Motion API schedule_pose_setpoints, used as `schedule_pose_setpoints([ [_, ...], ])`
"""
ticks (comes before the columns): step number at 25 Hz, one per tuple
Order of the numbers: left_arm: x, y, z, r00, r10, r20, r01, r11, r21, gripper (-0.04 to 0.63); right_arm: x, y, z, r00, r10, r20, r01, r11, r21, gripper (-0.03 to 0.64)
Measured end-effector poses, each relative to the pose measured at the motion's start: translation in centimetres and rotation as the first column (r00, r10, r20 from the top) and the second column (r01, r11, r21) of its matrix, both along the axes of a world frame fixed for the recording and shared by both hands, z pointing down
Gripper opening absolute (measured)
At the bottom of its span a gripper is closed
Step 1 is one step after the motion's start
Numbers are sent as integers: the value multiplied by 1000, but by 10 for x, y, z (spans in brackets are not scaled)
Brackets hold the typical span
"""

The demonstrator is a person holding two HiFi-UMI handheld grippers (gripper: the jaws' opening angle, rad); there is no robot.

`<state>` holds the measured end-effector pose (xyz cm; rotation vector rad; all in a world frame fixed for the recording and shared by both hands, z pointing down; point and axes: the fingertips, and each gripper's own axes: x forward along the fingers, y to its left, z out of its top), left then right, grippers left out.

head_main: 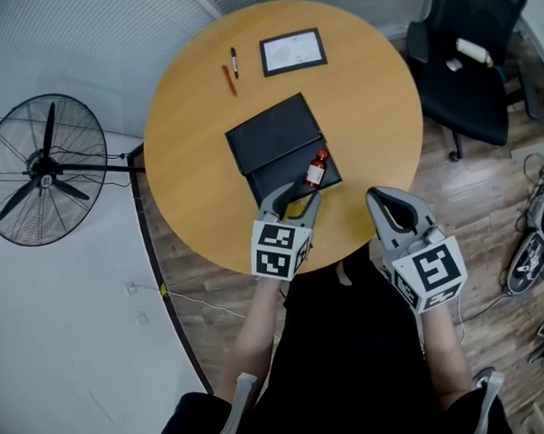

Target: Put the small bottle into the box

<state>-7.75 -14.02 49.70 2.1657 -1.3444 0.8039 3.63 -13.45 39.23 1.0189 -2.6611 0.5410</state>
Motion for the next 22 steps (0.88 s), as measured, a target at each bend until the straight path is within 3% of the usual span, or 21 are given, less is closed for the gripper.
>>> schedule_pose_setpoints([
  [13,-28,34,-17,999,48,-22,-47,998,29,112,-31,18,-9,999,27,-27,-27,1000,2,11],
  [22,-60,57,-52,992,71,-109,-60,993,103,52,-58,52,-20,996,82,-44,-82,997,15,11],
])
